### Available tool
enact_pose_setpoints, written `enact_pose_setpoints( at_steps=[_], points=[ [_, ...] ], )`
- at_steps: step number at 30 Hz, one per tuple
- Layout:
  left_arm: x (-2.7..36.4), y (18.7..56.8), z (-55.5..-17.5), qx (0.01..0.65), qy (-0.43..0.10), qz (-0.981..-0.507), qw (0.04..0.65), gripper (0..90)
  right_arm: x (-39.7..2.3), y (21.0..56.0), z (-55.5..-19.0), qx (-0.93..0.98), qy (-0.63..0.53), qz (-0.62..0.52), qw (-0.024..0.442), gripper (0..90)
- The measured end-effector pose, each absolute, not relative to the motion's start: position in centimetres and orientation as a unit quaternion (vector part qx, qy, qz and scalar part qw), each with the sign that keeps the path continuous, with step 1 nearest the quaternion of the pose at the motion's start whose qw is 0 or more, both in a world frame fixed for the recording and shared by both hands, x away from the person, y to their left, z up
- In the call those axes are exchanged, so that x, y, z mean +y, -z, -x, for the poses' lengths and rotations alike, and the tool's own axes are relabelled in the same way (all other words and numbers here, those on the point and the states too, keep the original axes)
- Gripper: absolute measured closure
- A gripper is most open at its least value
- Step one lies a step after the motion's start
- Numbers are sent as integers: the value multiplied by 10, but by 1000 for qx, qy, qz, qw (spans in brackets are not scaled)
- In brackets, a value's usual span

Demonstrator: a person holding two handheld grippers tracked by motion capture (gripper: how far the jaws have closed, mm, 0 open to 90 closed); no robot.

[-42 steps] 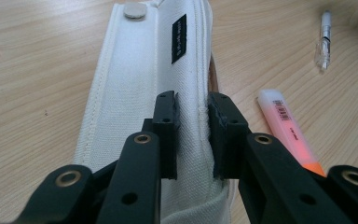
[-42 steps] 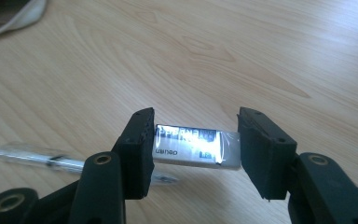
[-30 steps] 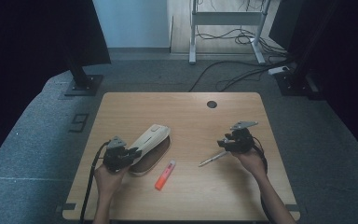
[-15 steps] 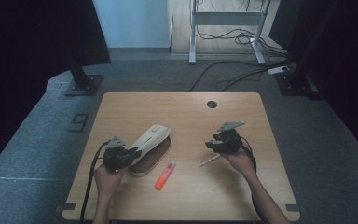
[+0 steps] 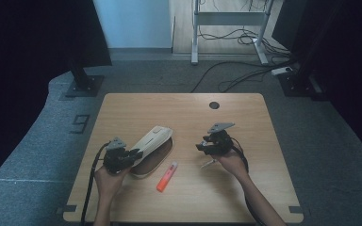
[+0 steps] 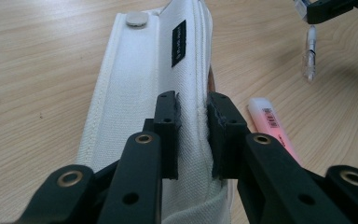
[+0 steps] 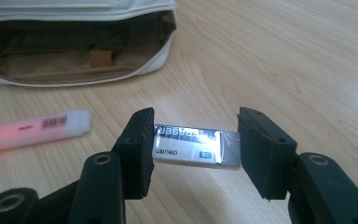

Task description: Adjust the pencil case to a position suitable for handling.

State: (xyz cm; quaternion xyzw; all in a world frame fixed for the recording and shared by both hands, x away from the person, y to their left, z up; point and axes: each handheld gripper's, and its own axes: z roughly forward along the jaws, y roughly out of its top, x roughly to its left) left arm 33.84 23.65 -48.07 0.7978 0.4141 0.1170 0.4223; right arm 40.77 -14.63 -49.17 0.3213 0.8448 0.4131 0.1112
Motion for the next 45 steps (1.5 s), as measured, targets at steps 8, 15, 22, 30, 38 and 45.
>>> enact_pose_setpoints(
  at_steps=[8,15,22,30,38,45],
  points=[
    [237,481,-338,414,-116,-797,424,751,-131,494,-408,848,-415,-312,106,467],
    [236,481,-338,413,-115,-797,426,751,-112,496,-408,853,-416,-300,100,467],
    [236,480,-338,412,-115,-797,427,751,-97,498,-407,857,-416,-290,92,467],
    [235,481,-338,410,-113,-797,428,751,-79,502,-407,860,-418,-281,86,467],
    [234,480,-338,408,-113,-798,428,751,-61,510,-408,866,-413,-272,81,467],
    [233,480,-338,407,-113,-799,429,751,-47,514,-408,869,-411,-266,75,467]
  ],
)
